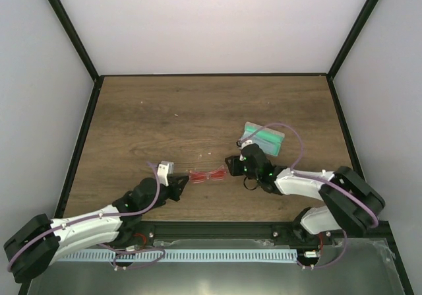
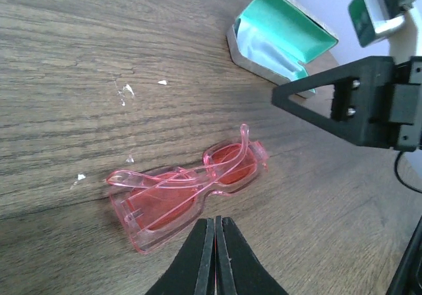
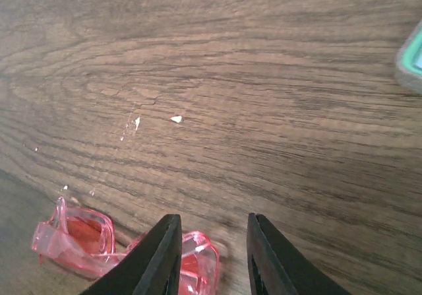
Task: Organize the sunglasses
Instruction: Adjust the sunglasses at the center of the board.
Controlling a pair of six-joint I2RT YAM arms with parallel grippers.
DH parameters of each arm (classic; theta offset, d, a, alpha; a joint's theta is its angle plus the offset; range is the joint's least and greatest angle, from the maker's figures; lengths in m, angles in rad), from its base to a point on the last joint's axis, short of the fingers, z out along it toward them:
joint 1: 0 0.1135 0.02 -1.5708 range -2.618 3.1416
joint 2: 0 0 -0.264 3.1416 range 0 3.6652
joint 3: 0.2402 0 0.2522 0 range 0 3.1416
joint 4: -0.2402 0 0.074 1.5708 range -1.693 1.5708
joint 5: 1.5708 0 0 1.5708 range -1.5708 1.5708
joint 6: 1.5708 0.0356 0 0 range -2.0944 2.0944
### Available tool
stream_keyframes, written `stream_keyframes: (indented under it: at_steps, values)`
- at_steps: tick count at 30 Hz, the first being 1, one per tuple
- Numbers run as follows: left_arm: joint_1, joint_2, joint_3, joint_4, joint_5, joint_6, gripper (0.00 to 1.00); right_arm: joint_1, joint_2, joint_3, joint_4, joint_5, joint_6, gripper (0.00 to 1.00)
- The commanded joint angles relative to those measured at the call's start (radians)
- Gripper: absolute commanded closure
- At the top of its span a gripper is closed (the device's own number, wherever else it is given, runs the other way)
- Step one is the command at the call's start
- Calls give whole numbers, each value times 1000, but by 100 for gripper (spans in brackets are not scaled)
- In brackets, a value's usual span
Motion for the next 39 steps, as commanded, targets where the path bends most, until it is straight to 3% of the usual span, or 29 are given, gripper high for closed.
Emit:
stream_keyframes:
  at_steps: [1, 3, 6, 12, 17, 22, 24, 28, 39]
  values:
    - [-11, -3, -132, 40, 8, -10, 96, 4, 90, 86, 62, -25, -30, 77]
    - [-14, 4, -134, 40, 2, -16, 96, 4, 128, 118, 65, -13, -39, 90]
    - [-17, 2, -133, 25, -16, -19, 96, 4, 194, 176, 67, -2, -64, 99]
    - [-17, -19, -116, -30, -47, -59, 96, 4, 288, 232, 74, -25, -70, 99]
    - [-18, -14, -94, -49, -93, -93, 96, 33, 183, 125, 156, -45, -60, 99]
    - [-13, 30, 18, -195, -249, -71, 96, 208, 121, 122, 106, 47, -42, 99]
    - [-1, 53, 61, -255, -312, -76, 96, 283, 140, 135, 80, 98, -28, 99]
    - [44, 62, 86, -225, -275, -88, 95, 357, 190, 148, 71, 125, 1, 99]
    - [62, 15, 83, -271, -292, -82, 94, 391, 438, 327, -7, 134, 18, 99]
